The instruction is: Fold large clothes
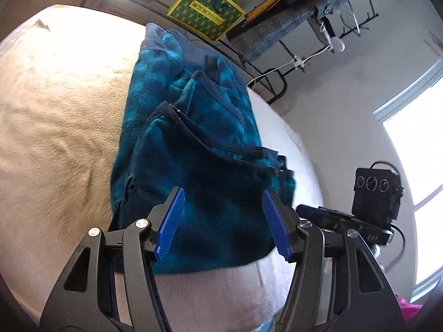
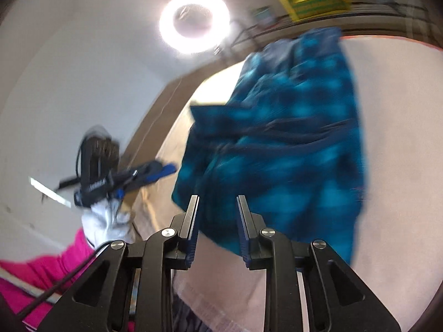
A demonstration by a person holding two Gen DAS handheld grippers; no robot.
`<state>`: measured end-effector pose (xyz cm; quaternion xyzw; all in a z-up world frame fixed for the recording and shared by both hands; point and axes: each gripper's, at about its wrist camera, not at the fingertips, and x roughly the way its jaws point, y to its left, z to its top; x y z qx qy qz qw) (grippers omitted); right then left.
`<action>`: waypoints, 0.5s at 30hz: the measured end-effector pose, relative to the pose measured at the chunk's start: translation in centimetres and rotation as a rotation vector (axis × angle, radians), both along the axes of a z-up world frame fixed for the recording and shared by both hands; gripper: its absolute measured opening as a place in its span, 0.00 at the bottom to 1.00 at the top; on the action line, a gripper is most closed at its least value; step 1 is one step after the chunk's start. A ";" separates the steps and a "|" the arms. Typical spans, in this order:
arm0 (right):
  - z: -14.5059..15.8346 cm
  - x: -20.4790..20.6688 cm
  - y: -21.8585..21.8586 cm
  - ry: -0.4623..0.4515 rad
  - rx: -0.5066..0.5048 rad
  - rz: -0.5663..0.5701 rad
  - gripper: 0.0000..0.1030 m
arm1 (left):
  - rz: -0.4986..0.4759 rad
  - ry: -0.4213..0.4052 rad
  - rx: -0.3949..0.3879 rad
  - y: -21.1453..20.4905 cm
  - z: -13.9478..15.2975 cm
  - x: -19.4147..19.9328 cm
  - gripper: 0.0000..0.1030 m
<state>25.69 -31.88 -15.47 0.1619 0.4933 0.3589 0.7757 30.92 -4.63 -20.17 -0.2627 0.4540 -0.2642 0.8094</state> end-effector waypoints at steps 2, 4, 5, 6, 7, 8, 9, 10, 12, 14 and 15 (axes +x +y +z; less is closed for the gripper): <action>-1.2 1.3 1.5 0.004 -0.046 0.006 0.23 | 0.020 -0.020 0.068 -0.7 -0.5 1.0 0.59; -2.2 3.2 2.7 -0.026 -0.130 -0.011 0.23 | 0.040 -0.021 0.096 -1.0 -1.3 2.2 0.59; -2.4 3.7 3.0 -0.037 -0.162 -0.020 0.23 | 0.054 -0.023 0.126 -1.1 -1.8 2.9 0.58; -3.1 4.8 3.3 -0.040 -0.211 -0.037 0.23 | 0.061 -0.029 0.150 -1.2 -2.1 3.2 0.57; -3.8 5.4 3.5 -0.029 -0.240 -0.045 0.23 | 0.063 -0.023 0.183 -1.4 -3.0 3.9 0.55; -4.4 5.8 3.5 -0.017 -0.249 -0.045 0.21 | 0.060 -0.011 0.194 -1.6 -3.8 4.3 0.50; -5.3 6.0 3.5 -0.001 -0.251 -0.047 0.20 | 0.058 -0.021 0.202 -1.6 -4.1 4.5 0.49; -6.0 6.1 3.2 0.003 -0.229 -0.049 0.20 | 0.052 -0.047 0.219 -1.7 -4.2 4.5 0.48; -6.1 6.0 2.6 0.010 -0.196 -0.053 0.20 | 0.040 -0.049 0.228 -1.8 -4.0 4.4 0.48; -5.7 6.0 2.1 0.026 -0.173 -0.042 0.20 | 0.023 -0.042 0.217 -1.6 -3.5 4.2 0.48; -5.0 5.8 1.7 0.024 -0.152 -0.026 0.24 | 0.018 -0.036 0.196 -1.3 -3.1 4.2 0.48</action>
